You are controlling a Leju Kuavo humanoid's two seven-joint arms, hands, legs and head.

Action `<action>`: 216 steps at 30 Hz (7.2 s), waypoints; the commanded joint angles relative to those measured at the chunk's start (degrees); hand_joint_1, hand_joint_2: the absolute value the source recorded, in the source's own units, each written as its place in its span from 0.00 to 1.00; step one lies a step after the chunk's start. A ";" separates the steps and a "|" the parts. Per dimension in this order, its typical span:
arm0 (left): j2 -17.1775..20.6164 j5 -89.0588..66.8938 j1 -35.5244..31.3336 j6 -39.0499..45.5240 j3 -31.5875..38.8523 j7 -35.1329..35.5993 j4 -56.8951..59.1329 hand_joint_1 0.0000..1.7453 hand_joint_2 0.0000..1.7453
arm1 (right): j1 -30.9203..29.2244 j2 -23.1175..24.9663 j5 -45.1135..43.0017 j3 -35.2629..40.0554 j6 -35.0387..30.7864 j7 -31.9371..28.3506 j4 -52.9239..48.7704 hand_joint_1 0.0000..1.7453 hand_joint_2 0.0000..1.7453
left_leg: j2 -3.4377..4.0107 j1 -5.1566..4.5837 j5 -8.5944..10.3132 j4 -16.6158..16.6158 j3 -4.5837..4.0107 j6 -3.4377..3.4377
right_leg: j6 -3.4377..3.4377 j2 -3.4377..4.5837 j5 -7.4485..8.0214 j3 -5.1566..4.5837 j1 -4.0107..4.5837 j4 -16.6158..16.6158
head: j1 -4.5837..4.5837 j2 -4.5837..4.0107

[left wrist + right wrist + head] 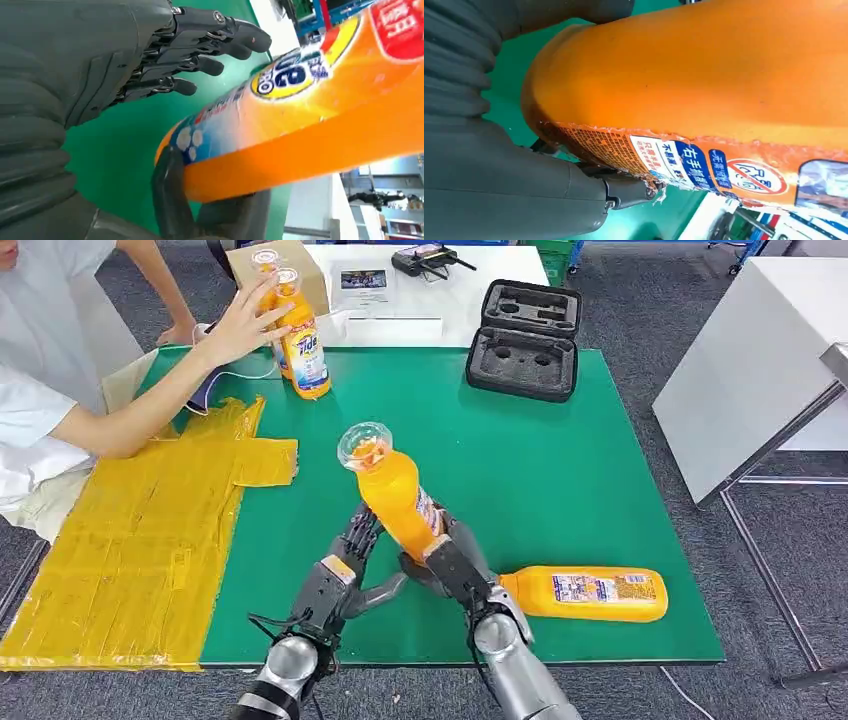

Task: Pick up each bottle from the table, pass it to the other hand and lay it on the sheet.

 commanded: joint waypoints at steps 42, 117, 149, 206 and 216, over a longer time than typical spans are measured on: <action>-0.09 6.58 -6.79 3.10 14.90 0.54 10.10 0.00 1.00 | 0.60 -0.44 7.85 7.99 0.19 0.01 5.08 1.00 1.00 | -0.02 0.10 -0.11 -0.03 0.28 -0.10 | -0.10 0.01 -0.11 0.35 0.09 -0.09 | 0.04 0.00; 0.19 10.59 -2.84 -2.14 7.01 -0.55 1.95 1.00 1.00 | 1.76 -0.50 9.72 6.26 -3.12 0.17 6.49 0.77 1.00 | -0.01 0.07 -0.12 -0.03 0.27 -0.11 | -0.10 0.02 -0.12 0.32 0.07 -0.09 | 0.02 0.00; 26.72 -67.33 -28.12 37.44 -39.06 57.77 34.92 1.00 1.00 | 8.26 -7.12 -12.92 10.41 -4.93 -7.23 -31.52 0.00 1.00 | 0.13 0.19 -0.04 -0.05 0.37 -0.27 | -0.15 0.24 -0.09 0.36 0.13 -0.10 | 0.02 0.00; 11.17 -27.30 -14.13 31.82 5.92 -10.39 25.81 0.00 0.00 | 11.76 -8.09 -9.55 5.82 -3.63 -6.93 -30.52 0.00 1.00 | -0.16 0.08 -0.06 -0.11 0.61 -0.41 | -0.23 -0.13 -0.17 0.55 0.04 0.00 | 0.00 0.00; 7.18 -22.93 4.18 33.89 -6.86 -12.60 -10.17 0.00 1.00 | 6.44 -11.12 17.09 7.95 -13.06 4.32 -21.36 0.00 1.00 | 0.00 0.08 -0.22 -0.06 0.34 -0.40 | -0.24 0.03 -0.18 0.30 0.06 -0.01 | 0.02 0.00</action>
